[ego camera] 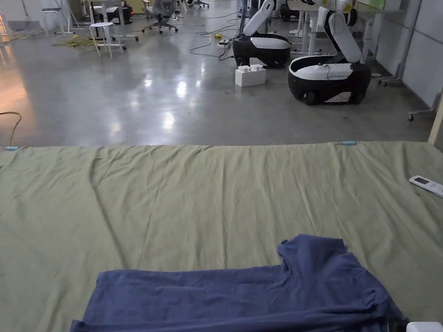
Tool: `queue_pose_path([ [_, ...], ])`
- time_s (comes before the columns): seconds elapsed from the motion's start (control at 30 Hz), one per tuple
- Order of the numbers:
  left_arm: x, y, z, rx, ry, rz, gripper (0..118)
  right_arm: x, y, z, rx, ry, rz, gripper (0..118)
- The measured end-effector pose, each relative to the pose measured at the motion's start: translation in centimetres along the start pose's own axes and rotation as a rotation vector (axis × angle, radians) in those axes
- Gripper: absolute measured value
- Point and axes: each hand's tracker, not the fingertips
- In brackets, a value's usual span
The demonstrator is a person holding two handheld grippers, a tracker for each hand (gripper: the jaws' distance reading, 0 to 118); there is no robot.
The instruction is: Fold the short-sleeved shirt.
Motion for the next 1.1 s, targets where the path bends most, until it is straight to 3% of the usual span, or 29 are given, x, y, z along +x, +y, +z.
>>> queue_pose_path([
  [0.1,-2.7,0.1,-0.1,0.013,-0.079,0.11,6,2.3,-1.5,-2.7,-0.21,0.01,-0.114,22],
  [0.13,-3.2,0.1,0.1,0.024,-0.089,0.108,5,3.2,-1.6,-3.6,-0.248,0.006,-0.093,39],
  [0.23,-3.6,-0.4,1.3,0.094,-0.077,0.084,5,4.7,-1.9,-5.9,-0.383,0.078,-0.074,71],
  [0.37,-3.3,-0.4,2.2,0.124,-0.075,0.066,5,5.2,-2.7,-8.7,-0.476,0.078,0.019,73],
  [0.47,-2.8,-0.3,2.7,0.132,-0.062,0.041,5,5.3,-3.3,-10.7,-0.537,0.116,-0.047,85],
  [0.6,-3.3,-0.4,2.1,0.121,-0.062,0.065,5,3.8,-5.2,-12.7,-0.66,0.081,0.076,83],
  [0.67,-3.4,-0.7,2.1,0.125,-0.059,0.081,5,3.8,-6.0,-12.6,-0.632,0.176,0.002,58],
  [0.7,-3.4,-0.7,2.0,0.127,-0.061,0.091,5,3.8,-5.9,-12.3,-0.621,0.168,-0.036,47],
  [0.73,-3.3,-0.9,2.1,0.13,-0.062,0.096,5,3.7,-5.7,-12.1,-0.624,0.142,-0.013,41],
  [0.8,-3.2,-1.0,2.1,0.132,-0.06,0.085,5,3.6,-5.4,-11.8,-0.623,0.165,-0.011,14],
  [0.83,-3.0,-1.1,2.3,0.133,-0.062,0.076,5,3.7,-5.2,-11.7,-0.621,0.176,-0.012,9],
  [0.97,-3.4,-0.8,3.6,0.169,-0.094,0.09,5,4.0,-3.6,-10.4,-0.593,0.184,-0.049,6],
  [1.1,-3.7,0.4,5.8,0.217,-0.106,0.08,5,4.4,-1.0,-9.0,-0.533,0.19,-0.019,6],
])
